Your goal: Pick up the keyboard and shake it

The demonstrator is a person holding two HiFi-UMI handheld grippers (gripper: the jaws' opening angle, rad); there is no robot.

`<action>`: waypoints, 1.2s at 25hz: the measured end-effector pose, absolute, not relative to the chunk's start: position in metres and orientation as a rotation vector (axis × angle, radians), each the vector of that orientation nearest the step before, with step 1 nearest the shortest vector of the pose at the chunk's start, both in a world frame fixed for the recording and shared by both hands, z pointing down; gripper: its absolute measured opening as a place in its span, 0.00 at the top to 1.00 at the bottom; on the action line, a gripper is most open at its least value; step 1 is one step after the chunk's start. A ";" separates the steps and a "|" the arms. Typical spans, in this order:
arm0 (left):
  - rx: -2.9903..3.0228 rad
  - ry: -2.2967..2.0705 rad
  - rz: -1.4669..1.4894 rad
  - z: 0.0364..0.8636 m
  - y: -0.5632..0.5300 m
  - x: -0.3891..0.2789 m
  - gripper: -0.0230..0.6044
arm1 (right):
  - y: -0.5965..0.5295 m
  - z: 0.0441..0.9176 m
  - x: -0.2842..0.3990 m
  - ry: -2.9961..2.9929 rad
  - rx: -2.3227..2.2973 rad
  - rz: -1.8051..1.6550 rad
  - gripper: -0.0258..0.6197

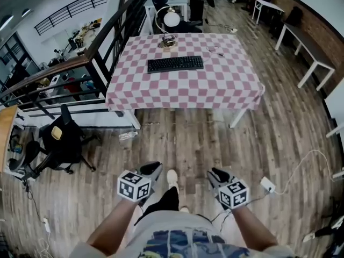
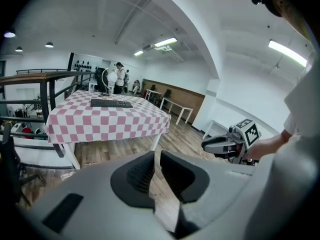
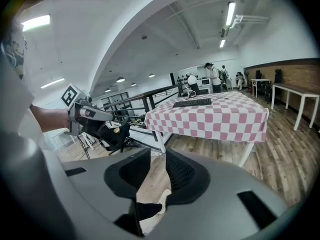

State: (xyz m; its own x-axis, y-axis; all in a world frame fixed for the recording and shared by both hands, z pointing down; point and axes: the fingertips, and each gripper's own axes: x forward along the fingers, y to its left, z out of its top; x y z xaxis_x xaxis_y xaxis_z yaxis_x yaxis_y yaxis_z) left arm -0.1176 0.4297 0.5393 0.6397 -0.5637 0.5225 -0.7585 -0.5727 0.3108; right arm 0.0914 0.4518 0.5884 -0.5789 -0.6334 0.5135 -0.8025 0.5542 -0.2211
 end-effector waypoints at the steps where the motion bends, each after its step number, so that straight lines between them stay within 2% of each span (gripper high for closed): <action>1: 2.353 -1.028 0.502 0.542 0.417 -0.115 0.91 | 0.442 0.591 0.095 -2.404 1.177 0.621 0.81; 11: 2.385 -0.948 0.494 0.552 0.244 -0.107 0.85 | 0.297 0.588 0.105 -2.295 1.250 0.660 0.75; 16: 2.392 -0.949 0.484 0.555 0.169 -0.129 0.82 | 0.220 0.587 0.075 -2.312 1.250 0.695 0.74; 30: 2.305 -1.053 0.433 0.576 0.029 -0.149 0.77 | 0.044 0.604 0.082 -2.333 1.162 0.675 0.72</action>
State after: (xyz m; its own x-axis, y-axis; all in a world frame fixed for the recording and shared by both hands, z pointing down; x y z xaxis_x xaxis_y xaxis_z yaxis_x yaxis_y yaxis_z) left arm -0.1491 0.0287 0.5759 0.6391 -0.5852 0.4991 -0.7670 -0.5329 0.3573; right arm 0.0819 0.0438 0.6044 -0.5463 -0.6022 0.5822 -0.8200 0.5262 -0.2252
